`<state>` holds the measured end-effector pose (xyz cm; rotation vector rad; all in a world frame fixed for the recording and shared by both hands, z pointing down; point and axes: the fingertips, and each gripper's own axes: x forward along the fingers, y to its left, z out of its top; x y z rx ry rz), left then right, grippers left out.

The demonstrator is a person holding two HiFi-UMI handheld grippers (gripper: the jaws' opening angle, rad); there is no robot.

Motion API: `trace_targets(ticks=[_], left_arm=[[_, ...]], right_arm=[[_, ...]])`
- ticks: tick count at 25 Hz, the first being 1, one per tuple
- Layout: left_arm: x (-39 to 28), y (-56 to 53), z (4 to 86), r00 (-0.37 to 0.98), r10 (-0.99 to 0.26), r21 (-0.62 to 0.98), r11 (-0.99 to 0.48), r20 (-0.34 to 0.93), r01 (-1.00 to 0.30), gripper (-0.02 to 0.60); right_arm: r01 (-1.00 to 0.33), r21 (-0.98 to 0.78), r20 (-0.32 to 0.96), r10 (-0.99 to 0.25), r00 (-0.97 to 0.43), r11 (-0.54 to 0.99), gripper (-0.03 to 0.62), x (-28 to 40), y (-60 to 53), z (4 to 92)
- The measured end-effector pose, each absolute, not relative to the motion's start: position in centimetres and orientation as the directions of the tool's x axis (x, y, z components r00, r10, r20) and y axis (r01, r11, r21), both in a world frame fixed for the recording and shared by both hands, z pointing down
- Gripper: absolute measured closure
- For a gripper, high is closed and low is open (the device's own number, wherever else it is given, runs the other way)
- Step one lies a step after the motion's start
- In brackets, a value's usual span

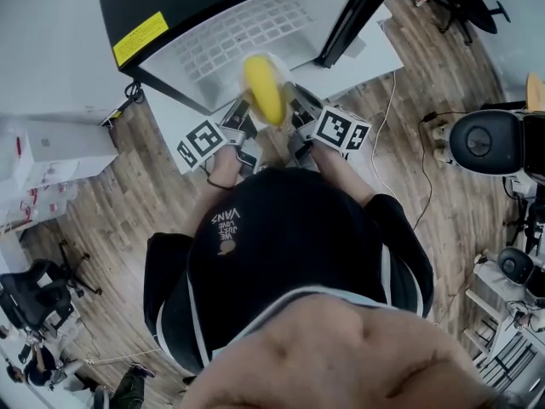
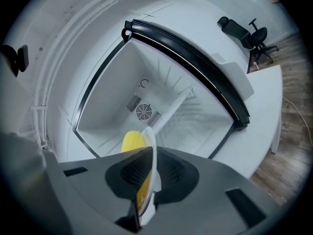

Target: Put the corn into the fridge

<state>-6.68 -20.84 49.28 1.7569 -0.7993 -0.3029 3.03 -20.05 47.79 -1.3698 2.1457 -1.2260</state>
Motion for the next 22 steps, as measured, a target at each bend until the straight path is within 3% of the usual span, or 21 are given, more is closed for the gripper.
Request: trace_targets(ticks=[22], left_arm=[[-4.7,-25.8,48.9,0.569,-0.804,0.957,-0.005,0.170,-0.291,0.548]], right_arm=[[-0.528,-0.789,0.150,-0.734,-0.662,0.315,0.565,4.7,-28.0,46.6]])
